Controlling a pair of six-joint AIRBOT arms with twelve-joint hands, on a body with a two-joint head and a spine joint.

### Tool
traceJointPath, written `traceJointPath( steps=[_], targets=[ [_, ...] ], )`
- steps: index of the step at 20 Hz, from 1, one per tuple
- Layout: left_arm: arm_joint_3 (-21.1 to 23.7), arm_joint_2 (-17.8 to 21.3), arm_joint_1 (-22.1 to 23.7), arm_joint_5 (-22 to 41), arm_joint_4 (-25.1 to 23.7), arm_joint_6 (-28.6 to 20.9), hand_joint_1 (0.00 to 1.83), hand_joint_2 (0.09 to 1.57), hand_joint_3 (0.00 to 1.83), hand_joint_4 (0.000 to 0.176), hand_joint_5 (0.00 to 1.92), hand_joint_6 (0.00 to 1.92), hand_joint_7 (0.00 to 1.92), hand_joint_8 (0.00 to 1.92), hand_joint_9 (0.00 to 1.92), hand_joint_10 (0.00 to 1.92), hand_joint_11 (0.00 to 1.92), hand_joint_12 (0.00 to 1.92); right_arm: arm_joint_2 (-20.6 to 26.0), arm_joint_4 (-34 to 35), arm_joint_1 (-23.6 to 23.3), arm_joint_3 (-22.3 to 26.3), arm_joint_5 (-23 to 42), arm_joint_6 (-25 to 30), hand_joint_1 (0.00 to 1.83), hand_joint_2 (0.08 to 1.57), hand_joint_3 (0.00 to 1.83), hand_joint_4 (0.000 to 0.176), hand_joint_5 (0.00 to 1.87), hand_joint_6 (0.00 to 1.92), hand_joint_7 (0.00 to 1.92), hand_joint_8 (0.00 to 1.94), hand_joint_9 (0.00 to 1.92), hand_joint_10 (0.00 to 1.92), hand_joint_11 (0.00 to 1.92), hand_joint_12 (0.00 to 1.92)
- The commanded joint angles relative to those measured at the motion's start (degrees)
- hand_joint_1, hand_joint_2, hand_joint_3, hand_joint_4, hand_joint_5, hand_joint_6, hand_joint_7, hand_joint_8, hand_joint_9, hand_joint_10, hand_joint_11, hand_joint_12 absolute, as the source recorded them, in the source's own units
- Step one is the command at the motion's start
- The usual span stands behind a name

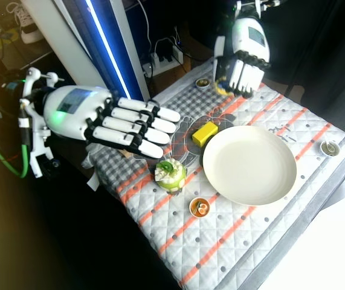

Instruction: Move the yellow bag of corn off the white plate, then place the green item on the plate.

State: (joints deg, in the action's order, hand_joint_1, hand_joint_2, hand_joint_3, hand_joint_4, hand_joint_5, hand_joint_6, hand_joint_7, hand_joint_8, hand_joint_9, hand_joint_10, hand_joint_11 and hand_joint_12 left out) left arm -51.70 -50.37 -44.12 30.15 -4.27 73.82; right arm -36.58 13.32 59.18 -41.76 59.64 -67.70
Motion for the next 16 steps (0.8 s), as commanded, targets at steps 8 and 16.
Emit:
traceJointPath(
  steps=[8,16],
  targets=[
    [1.5,3.5,-3.0,17.0,4.0,-1.7,0.52,1.1,0.0,0.083,0.0,0.0,0.0,0.0,0.0,0.0,0.0,0.0,0.0,0.2,-0.1,-0.3,6.7,1.5,0.4,1.26,0.0,0.014,0.0,0.0,0.0,0.0,0.06,0.01,0.0,0.73],
    [-0.8,5.2,-5.9,39.0,10.9,-9.7,0.55,1.24,0.01,0.0,0.0,0.0,0.0,0.0,0.0,0.0,0.0,0.0,-7.2,5.7,2.4,-8.2,-4.3,6.6,0.67,1.15,0.0,0.0,0.01,0.0,0.07,0.01,0.16,0.04,0.0,1.4]
  ],
)
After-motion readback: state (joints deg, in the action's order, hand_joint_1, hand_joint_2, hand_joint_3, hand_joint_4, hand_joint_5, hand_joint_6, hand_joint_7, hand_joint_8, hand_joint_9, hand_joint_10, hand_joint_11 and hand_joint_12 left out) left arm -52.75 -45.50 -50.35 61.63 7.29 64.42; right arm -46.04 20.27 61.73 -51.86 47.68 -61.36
